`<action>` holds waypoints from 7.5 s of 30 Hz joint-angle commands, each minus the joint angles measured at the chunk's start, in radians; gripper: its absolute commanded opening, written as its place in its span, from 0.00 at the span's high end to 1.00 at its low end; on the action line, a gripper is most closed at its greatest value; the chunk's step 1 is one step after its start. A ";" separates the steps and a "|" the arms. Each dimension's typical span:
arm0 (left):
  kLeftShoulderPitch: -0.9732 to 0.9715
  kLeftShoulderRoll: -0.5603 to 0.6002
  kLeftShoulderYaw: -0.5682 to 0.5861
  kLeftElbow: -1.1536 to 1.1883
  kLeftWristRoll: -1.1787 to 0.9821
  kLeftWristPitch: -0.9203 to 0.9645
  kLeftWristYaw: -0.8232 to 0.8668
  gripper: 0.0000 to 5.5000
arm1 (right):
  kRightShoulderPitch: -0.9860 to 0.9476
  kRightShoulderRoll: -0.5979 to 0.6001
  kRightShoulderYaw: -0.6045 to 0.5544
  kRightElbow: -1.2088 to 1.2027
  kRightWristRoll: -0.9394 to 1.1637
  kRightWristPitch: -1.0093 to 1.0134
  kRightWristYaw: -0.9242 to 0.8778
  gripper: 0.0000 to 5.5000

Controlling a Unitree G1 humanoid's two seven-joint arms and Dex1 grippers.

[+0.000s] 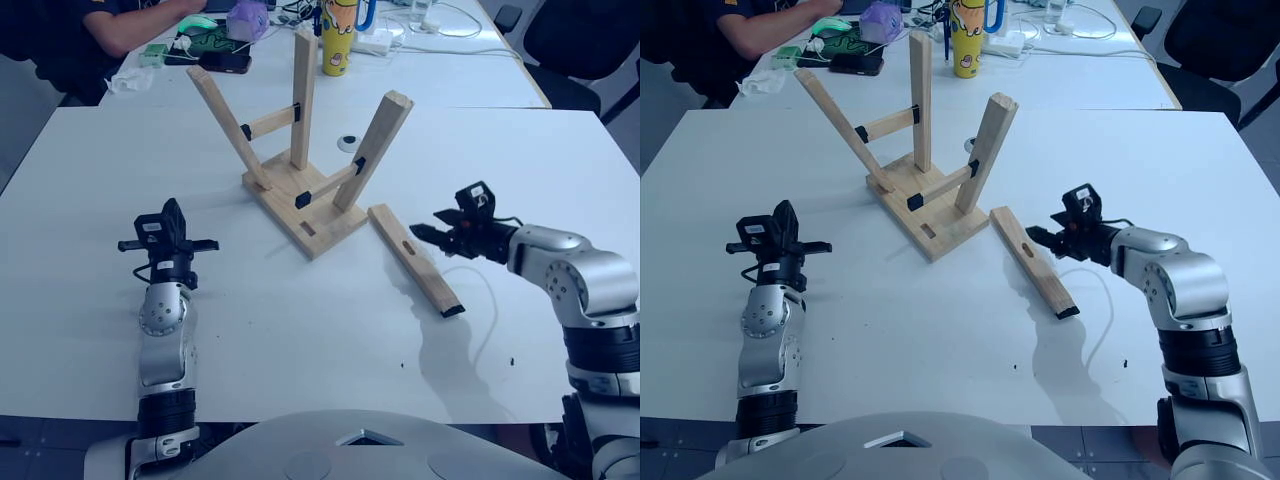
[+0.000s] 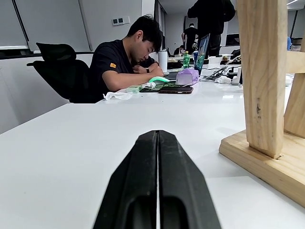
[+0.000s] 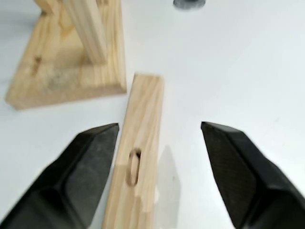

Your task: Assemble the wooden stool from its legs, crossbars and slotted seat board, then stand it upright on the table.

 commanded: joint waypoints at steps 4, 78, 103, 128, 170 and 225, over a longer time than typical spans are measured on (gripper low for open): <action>0.003 -0.007 -0.014 -0.014 0.009 -0.001 0.007 1.00 | 0.058 0.021 0.059 -0.034 -0.033 0.040 -0.016 0.24; -0.171 -0.024 -0.010 -0.273 -0.336 0.182 -0.069 0.96 | -0.372 0.301 -0.090 0.116 -0.304 -0.844 -0.212 0.63; -0.285 0.086 -0.093 -0.560 -1.291 0.562 -0.021 0.36 | -0.357 0.256 0.137 -0.030 -0.183 -0.928 0.291 0.63; -0.293 0.099 -0.075 -0.538 -1.280 0.488 0.053 0.80 | -0.312 0.243 0.145 -0.085 -0.145 -0.833 0.329 0.63; -0.307 0.167 0.096 -0.409 -0.959 0.415 0.077 0.81 | -0.155 0.327 0.379 0.516 -0.493 -0.831 0.243 0.87; -0.115 0.353 0.335 -0.283 -1.140 0.785 0.140 0.81 | -0.119 0.322 0.289 0.364 -0.469 -0.645 0.222 0.87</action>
